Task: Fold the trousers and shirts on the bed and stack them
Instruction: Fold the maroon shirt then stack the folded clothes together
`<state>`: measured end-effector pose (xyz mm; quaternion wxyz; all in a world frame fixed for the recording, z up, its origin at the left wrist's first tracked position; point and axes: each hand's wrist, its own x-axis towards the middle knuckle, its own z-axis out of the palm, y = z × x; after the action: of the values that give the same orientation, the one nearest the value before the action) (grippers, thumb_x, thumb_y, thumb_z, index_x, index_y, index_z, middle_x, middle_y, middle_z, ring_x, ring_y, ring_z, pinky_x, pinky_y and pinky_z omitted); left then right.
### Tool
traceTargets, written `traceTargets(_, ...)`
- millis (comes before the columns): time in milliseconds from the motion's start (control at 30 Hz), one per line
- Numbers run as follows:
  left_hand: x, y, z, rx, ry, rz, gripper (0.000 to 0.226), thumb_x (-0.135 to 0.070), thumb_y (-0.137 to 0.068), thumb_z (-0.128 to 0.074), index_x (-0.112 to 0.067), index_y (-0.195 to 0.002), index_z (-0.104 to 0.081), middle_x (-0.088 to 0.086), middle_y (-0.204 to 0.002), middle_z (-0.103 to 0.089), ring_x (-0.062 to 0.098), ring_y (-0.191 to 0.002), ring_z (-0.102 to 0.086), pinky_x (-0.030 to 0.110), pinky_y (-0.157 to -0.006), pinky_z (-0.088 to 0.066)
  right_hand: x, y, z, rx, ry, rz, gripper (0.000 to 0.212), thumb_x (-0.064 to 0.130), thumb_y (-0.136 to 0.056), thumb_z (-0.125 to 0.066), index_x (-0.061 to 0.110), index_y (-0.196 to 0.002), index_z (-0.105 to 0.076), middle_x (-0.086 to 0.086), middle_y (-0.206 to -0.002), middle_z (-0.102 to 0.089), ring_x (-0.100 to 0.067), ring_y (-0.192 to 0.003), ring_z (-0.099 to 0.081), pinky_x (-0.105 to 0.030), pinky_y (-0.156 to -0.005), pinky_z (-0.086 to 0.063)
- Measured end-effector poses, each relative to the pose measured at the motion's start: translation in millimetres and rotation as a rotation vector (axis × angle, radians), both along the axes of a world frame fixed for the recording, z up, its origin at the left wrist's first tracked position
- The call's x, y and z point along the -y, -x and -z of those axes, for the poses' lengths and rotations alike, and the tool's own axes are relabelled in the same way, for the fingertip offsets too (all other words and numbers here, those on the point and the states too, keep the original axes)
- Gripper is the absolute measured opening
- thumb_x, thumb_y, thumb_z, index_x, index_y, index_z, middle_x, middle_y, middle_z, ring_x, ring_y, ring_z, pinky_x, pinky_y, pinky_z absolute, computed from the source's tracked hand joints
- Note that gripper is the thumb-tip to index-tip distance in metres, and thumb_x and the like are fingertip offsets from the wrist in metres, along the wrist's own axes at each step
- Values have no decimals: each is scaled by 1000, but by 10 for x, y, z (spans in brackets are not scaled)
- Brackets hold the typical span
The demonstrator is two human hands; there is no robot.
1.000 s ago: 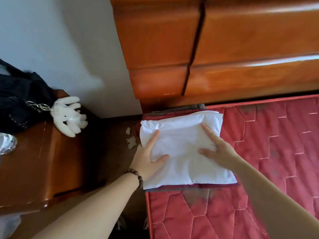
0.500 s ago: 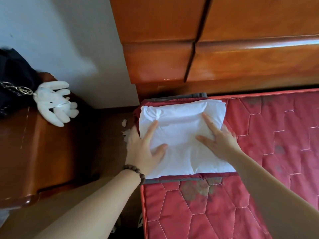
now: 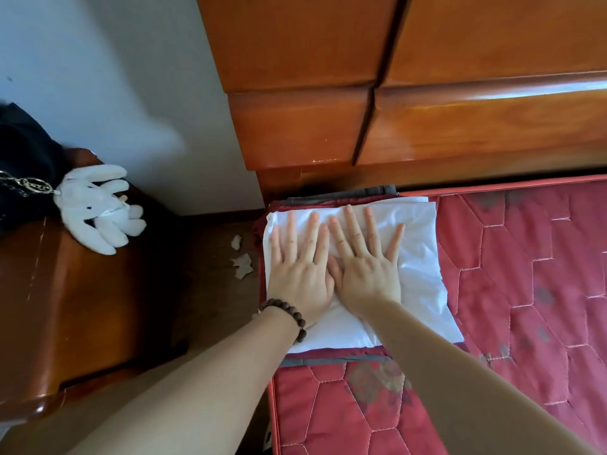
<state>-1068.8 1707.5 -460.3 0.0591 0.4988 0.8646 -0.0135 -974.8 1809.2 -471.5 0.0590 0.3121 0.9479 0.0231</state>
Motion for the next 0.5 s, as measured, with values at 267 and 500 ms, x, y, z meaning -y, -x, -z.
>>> traceTargets(267,19,61,85,102,-93,-54,78,-58,-85,-34,-30,-153,-9,23,-158,13,47,-143,13,60,-117,-3,-286,-204,-35,-106,79,-65,56,57,-98,-15,44,-151,-3,4,-162,4,-16,-149,7,-49,-119,3)
traceTargets(500,11,91,97,121,-90,-29,88,-77,-80,-29,-34,-152,-6,24,-157,16,47,-143,13,58,-117,-1,-336,-248,-11,-172,169,45,55,56,-97,-24,48,-149,-6,-4,-161,13,-18,-148,13,-49,-119,6)
